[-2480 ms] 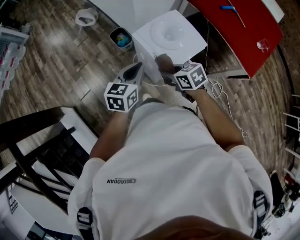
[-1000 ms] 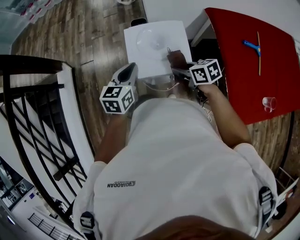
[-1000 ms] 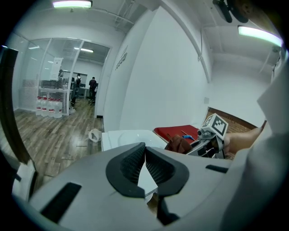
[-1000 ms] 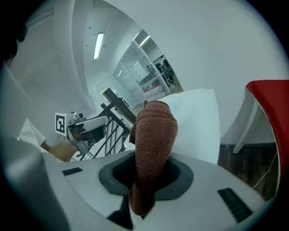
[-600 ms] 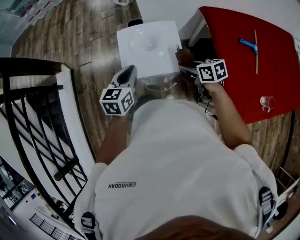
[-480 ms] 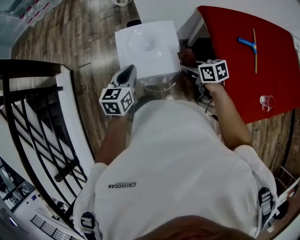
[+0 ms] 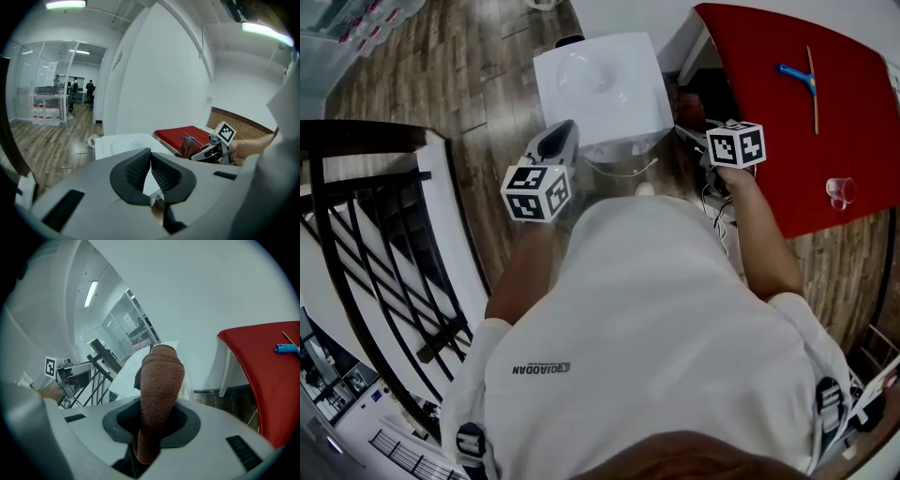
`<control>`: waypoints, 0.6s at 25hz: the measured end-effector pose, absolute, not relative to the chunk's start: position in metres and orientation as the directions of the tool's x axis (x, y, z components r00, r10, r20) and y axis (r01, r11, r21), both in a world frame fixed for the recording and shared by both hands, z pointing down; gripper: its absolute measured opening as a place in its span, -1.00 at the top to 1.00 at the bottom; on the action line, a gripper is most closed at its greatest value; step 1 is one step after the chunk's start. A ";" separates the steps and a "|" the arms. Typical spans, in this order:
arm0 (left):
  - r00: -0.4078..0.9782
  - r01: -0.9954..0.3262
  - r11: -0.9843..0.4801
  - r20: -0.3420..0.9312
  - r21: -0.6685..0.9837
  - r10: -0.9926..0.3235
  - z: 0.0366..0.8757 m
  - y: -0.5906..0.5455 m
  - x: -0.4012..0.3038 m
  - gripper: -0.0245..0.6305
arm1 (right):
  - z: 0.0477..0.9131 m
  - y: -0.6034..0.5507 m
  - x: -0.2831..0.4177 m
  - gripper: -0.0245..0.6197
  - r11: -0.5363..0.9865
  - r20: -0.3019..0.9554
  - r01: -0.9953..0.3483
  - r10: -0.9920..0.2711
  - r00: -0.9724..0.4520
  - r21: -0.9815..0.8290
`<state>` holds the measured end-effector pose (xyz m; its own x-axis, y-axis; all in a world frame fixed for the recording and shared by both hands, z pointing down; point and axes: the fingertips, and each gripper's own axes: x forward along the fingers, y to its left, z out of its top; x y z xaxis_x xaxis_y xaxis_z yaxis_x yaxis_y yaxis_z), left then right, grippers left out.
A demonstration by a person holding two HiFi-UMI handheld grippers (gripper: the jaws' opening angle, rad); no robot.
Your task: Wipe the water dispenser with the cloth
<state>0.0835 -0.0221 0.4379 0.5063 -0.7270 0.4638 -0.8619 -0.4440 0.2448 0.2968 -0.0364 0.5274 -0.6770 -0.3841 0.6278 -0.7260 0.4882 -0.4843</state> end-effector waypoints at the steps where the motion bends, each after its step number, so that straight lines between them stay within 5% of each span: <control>1: 0.502 -0.864 -0.439 0.466 0.245 -0.729 0.437 -0.019 0.079 0.92 | 0.525 -0.035 0.294 0.71 0.494 0.621 -0.729 -0.399 -0.675 -0.475; 9: 0.463 -0.886 -0.381 0.482 0.263 -0.744 0.434 0.029 0.023 0.92 | 0.515 0.000 0.241 0.71 0.484 0.559 -0.765 -0.524 -0.643 -0.425; 15: 0.441 -0.895 -0.325 0.496 0.305 -0.748 0.445 0.073 -0.009 0.92 | 0.539 0.045 0.135 0.71 0.564 0.505 -0.634 -0.391 -0.769 -0.529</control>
<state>-0.0093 0.0727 0.4453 0.4408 -0.7480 0.4961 -0.8951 -0.3250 0.3053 0.1347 0.0454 0.5388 -0.7693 -0.3912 0.5052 -0.6341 0.5640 -0.5290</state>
